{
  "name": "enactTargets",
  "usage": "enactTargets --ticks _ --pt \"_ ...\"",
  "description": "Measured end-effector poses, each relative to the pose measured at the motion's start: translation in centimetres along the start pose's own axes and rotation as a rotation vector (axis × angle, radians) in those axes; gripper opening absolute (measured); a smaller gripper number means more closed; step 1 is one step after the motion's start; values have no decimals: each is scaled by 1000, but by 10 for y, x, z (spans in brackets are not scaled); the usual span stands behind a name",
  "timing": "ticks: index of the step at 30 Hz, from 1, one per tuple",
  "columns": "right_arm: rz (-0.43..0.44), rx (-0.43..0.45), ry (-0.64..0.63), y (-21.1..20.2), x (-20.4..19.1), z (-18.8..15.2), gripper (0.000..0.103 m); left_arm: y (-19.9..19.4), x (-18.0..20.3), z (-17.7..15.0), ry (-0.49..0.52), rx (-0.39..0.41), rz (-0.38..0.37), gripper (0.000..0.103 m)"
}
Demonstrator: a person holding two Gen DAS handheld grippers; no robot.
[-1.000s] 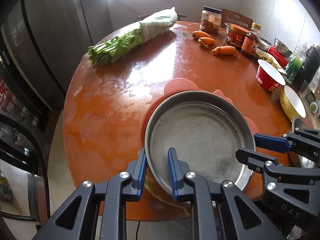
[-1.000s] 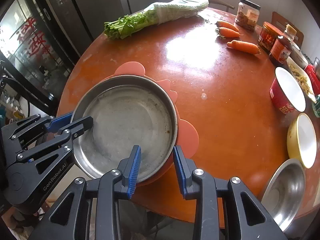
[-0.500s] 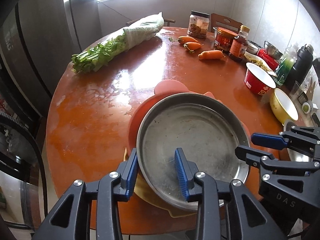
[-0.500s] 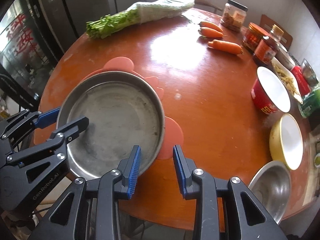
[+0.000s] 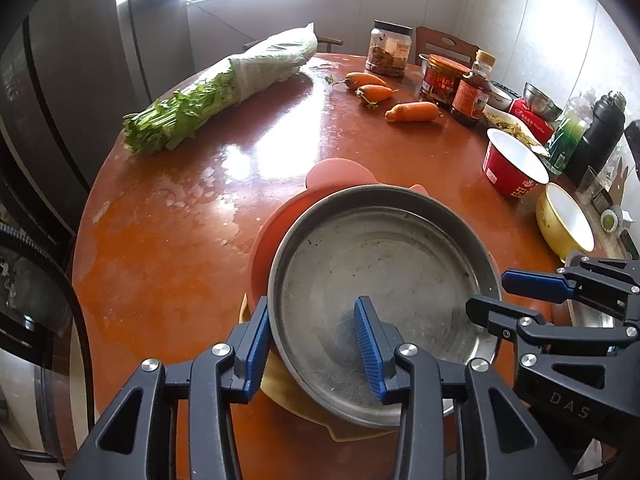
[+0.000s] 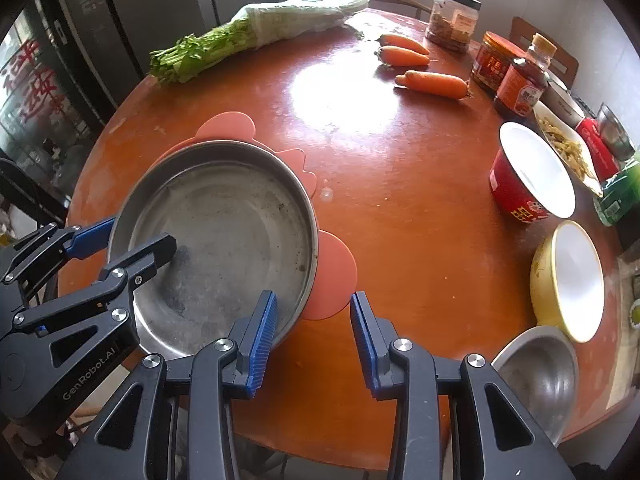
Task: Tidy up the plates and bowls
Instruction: 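Lower the plate stack with the left tool onto the table and open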
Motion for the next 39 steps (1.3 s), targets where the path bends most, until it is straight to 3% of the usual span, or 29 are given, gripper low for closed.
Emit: enactTargets --ticks 13,24,33,39 --pt "22 7 15 0 5 7 40 3 2 2 -9 -38 -36 41" --pt "42 -20 21 15 -6 5 40 -12 -13 5 -27 0 -12 41" --pt "43 46 17 -7 -6 11 40 -34 -29 17 -59 117 85 41" --pt "101 142 22 -32 -13 12 42 -65 -40 22 -104 244 129 41"
Point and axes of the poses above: each gripper's, at about its wrist camera, not at the fingertips, and y roughly the way its jaws point, x to its right, z to its top, the point moved 10 cm from there along y, roughly the way its jaws point, and after that the axes turned 10 degrees about z, right-handed, at the moved point
